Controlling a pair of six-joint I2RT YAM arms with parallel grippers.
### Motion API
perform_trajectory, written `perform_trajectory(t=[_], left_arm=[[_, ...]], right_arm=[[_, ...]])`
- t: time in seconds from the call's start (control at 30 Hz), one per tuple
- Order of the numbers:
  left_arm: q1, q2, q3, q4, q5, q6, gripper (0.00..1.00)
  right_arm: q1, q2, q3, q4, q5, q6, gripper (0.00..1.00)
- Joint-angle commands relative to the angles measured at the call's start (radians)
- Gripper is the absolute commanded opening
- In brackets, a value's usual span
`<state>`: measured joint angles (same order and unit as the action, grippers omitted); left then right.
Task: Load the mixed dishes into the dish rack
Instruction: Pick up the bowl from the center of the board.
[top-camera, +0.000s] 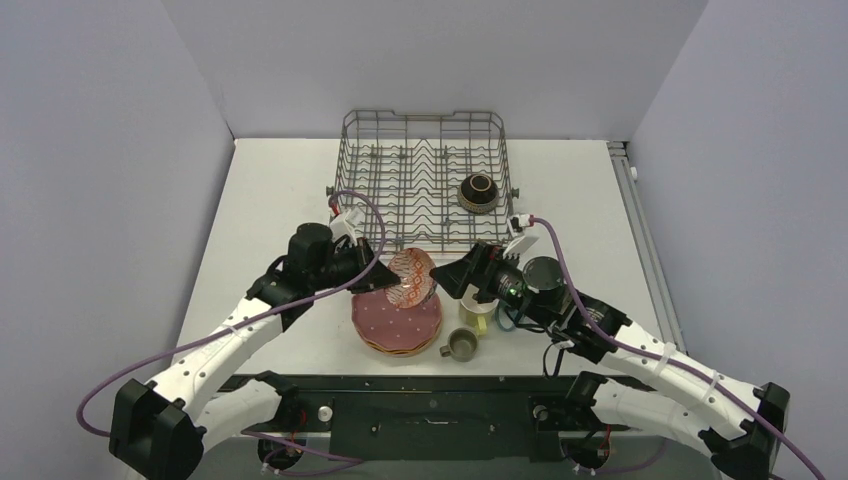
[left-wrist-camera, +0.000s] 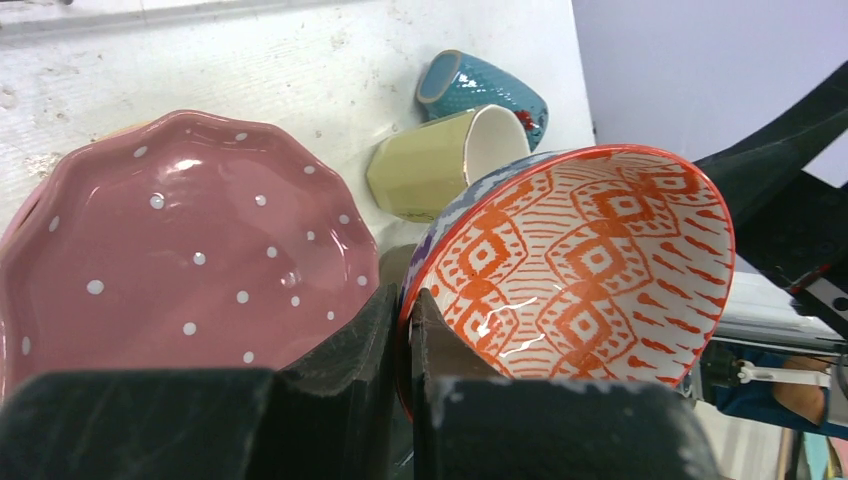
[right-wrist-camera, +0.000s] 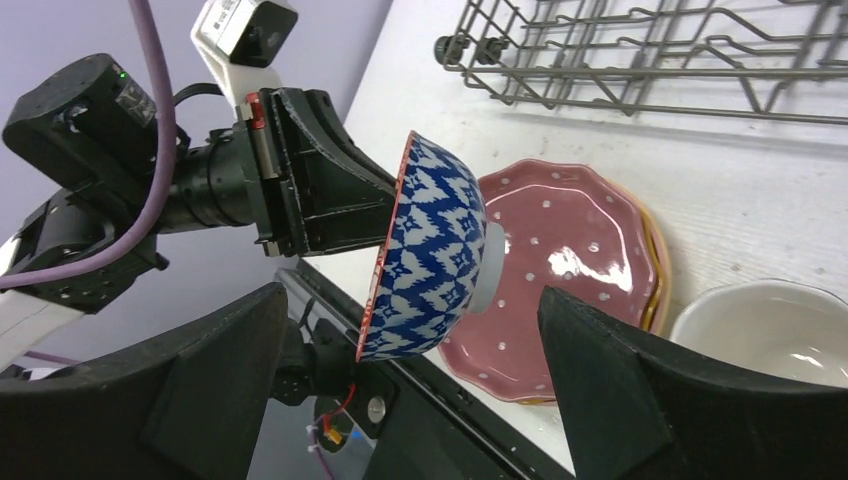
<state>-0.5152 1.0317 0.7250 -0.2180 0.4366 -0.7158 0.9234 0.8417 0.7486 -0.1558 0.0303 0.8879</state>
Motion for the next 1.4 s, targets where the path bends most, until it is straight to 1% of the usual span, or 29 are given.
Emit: perform_trajectory(t=[0.0,0.1,0.17,0.23,0.33,0.43,0.7,0.93,1.03,1.37], left_arm=[[0.03,-0.059,-0.002,0.154,0.104,-0.056,0.0],[0.044,-0.08,-0.01,0.176,0.136,-0.065,0.0],[0.053,-0.094,-0.014,0.187,0.149,-0.069,0.0],[0.063,-0.108,-0.017,0.196,0.165,-0.072,0.0],[0.074,-0.119,-0.021,0.202,0.188,-0.082,0.0],[0.08,-0.123,-0.028,0.246,0.205,-0.093,0.0],[0.091,-0.13,-0.032,0.273,0.222,-0.1,0.0],[0.096,-0.141,-0.042,0.285,0.221,-0.094,0.0],[0.096,-0.143,-0.044,0.292,0.216,-0.096,0.0],[0.096,-0.141,-0.042,0.293,0.207,-0.092,0.0]], right_arm=[[0.003,0.02,-0.009,0.138,-0.099,0.039,0.93],[0.009,0.036,-0.006,0.147,-0.111,0.046,0.98],[0.01,0.045,-0.002,0.147,-0.112,0.05,1.0],[0.012,0.052,-0.003,0.147,-0.111,0.056,1.0],[0.015,0.068,-0.011,0.201,-0.136,0.073,1.0],[0.028,0.087,-0.013,0.241,-0.166,0.095,1.0],[0.054,0.118,-0.015,0.324,-0.172,0.15,0.99],[0.056,0.098,-0.025,0.325,-0.132,0.181,0.93],[0.055,0.098,-0.034,0.347,-0.128,0.205,0.87],[0.064,0.102,-0.047,0.373,-0.109,0.236,0.75]])
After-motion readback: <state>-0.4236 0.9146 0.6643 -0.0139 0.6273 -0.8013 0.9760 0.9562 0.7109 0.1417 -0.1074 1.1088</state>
